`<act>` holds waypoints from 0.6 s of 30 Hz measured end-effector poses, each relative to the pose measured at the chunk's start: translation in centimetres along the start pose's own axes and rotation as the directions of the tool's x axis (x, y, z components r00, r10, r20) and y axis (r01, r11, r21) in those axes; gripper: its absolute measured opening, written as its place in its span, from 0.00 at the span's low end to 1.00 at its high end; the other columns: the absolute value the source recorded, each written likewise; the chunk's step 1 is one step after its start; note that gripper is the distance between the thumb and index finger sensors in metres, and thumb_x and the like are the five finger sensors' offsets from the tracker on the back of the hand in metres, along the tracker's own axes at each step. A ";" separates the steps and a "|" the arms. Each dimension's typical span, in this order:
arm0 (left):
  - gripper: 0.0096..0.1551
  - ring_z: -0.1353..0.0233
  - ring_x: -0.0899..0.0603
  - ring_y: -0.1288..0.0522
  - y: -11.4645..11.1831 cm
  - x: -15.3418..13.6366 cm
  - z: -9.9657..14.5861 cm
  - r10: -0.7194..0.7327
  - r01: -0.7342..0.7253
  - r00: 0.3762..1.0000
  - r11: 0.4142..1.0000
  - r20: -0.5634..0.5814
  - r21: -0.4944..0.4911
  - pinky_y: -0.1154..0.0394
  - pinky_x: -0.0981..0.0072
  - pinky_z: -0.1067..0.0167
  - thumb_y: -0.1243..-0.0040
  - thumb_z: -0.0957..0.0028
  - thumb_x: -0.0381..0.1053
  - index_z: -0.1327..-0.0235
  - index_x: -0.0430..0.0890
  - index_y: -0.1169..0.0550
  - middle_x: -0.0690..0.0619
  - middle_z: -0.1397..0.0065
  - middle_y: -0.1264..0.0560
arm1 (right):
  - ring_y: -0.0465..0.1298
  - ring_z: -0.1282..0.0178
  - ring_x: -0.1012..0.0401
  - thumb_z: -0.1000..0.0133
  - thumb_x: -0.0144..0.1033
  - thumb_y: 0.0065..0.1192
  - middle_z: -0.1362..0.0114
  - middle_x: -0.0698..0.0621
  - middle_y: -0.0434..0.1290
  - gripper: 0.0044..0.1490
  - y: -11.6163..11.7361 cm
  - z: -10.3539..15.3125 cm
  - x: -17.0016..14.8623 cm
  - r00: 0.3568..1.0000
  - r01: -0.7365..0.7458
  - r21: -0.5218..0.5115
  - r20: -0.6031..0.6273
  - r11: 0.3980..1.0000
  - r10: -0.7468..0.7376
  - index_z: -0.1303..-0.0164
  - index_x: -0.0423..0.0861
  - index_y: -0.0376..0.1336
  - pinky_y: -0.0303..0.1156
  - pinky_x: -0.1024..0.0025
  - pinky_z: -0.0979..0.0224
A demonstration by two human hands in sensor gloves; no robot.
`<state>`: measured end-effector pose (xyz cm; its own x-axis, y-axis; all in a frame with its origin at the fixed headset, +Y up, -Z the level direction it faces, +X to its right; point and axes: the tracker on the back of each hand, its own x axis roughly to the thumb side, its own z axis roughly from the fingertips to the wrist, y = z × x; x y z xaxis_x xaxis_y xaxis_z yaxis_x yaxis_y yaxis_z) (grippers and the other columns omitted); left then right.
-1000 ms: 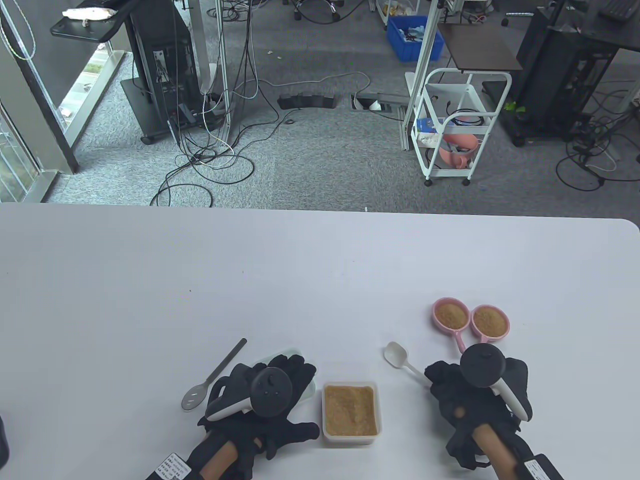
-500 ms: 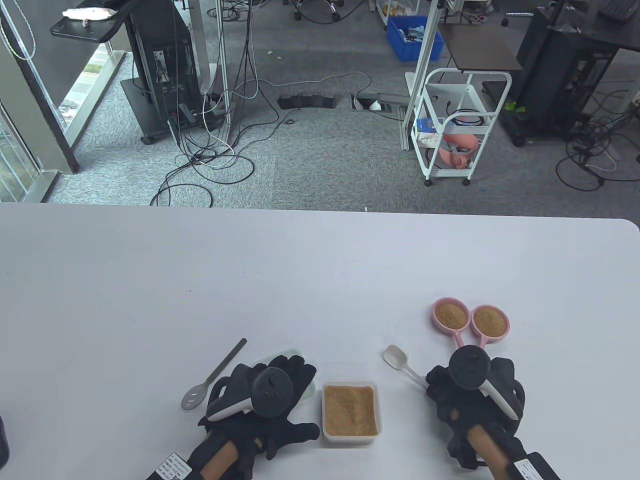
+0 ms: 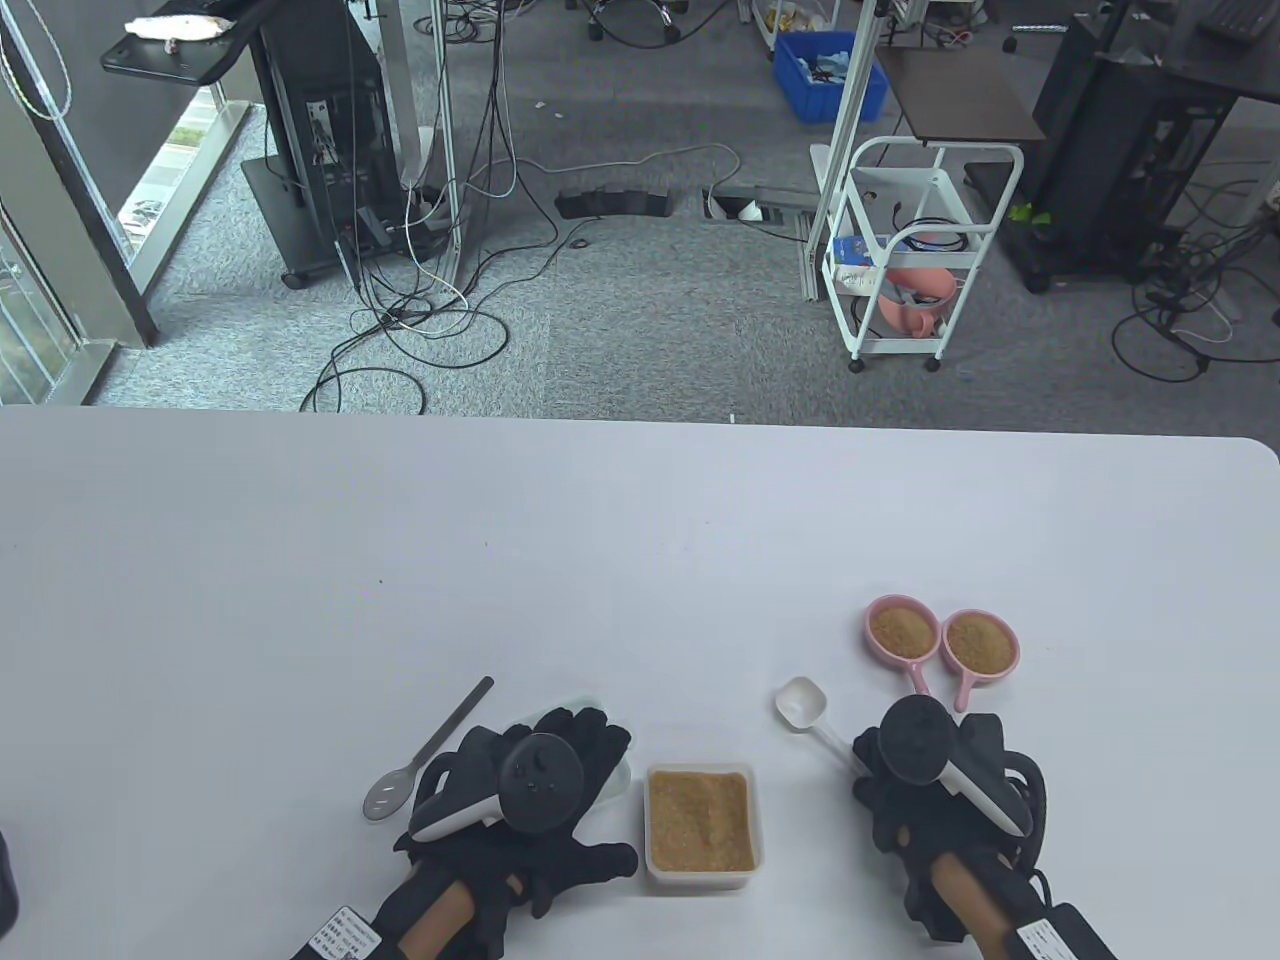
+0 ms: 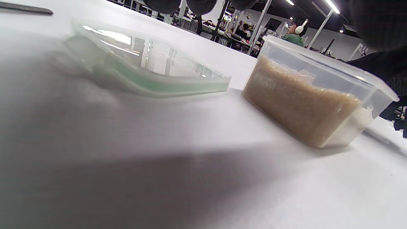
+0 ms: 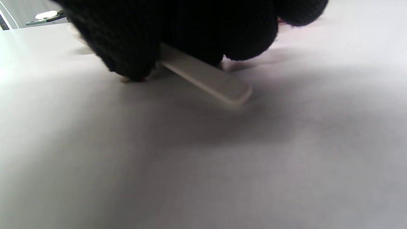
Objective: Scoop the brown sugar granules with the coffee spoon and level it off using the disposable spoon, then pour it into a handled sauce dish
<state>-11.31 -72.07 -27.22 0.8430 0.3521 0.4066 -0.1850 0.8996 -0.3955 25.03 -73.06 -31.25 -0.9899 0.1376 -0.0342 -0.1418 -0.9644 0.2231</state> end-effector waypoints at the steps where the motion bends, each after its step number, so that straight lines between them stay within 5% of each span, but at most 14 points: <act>1: 0.65 0.10 0.34 0.53 0.0 0.0 0.0 0.001 -0.001 1.000 1.000 0.000 0.002 0.54 0.36 0.20 0.51 0.63 0.87 0.16 0.60 0.56 0.54 0.10 0.57 | 0.75 0.41 0.49 0.50 0.41 0.75 0.37 0.48 0.73 0.32 -0.1 0.0 0.0 1.000 0.002 0.002 0.000 1.000 -0.002 0.34 0.50 0.69 0.62 0.41 0.29; 12: 0.65 0.10 0.34 0.53 0.8 -0.6 0.4 0.011 -0.011 1.000 0.999 -0.011 0.040 0.54 0.37 0.19 0.51 0.63 0.87 0.16 0.60 0.56 0.54 0.10 0.57 | 0.73 0.36 0.47 0.51 0.45 0.75 0.32 0.48 0.71 0.37 -0.6 0.1 -0.6 1.000 0.012 0.003 -0.009 1.000 -0.012 0.29 0.52 0.67 0.60 0.42 0.27; 18: 0.66 0.10 0.34 0.53 1.5 -1.0 0.8 0.010 -0.008 1.000 0.997 -0.025 0.078 0.54 0.37 0.19 0.50 0.64 0.87 0.16 0.60 0.55 0.54 0.10 0.57 | 0.72 0.33 0.46 0.51 0.46 0.75 0.28 0.48 0.69 0.39 -2.7 1.1 -1.6 0.995 0.095 -0.095 -0.001 0.991 -0.095 0.26 0.53 0.66 0.59 0.41 0.26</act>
<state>-12.84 -70.91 -27.55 0.8534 0.3544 0.3823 -0.2304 0.9142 -0.3333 27.02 -70.46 -30.73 -0.9719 0.2285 -0.0565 -0.2340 -0.9641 0.1258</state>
